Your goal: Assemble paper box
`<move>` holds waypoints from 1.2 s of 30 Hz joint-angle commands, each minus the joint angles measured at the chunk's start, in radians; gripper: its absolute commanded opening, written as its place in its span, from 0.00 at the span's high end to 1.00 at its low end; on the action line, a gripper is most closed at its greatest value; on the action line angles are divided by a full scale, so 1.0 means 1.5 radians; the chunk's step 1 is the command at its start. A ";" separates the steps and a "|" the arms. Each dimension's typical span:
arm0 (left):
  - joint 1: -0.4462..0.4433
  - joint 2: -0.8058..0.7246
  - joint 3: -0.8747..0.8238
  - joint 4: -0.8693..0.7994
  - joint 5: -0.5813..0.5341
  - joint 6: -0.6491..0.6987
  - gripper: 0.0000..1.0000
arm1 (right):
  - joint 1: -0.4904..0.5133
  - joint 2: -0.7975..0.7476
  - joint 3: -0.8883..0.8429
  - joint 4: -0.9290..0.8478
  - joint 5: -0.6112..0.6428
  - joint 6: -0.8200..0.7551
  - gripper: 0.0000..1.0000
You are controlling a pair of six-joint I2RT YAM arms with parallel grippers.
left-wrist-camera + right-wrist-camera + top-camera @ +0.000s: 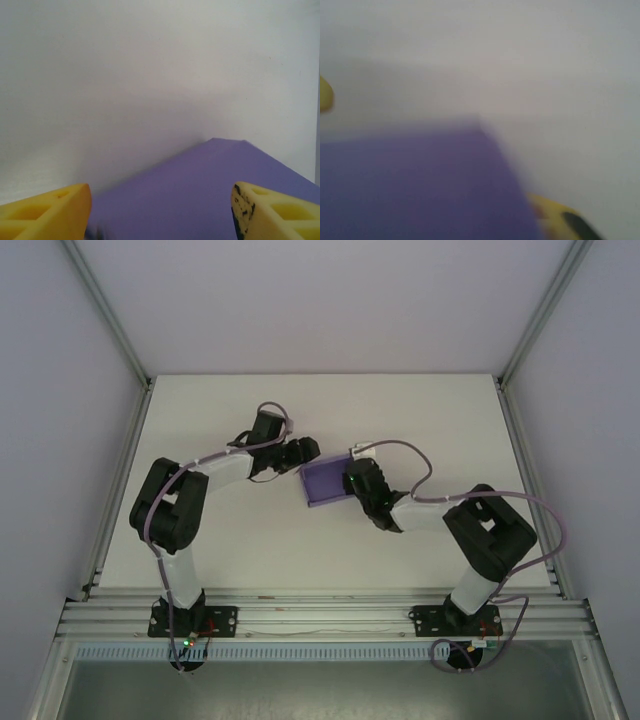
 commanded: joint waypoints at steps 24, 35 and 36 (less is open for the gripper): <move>-0.047 0.024 -0.038 0.012 -0.048 0.070 0.38 | -0.002 -0.355 0.031 -0.334 -0.064 0.031 0.05; -0.054 0.024 -0.014 -0.022 -0.062 0.104 0.38 | -0.092 -0.063 0.342 -0.513 -0.182 0.059 0.10; -0.054 0.024 -0.013 -0.024 -0.065 0.106 0.38 | -0.093 -0.047 0.346 -0.517 -0.194 0.053 0.11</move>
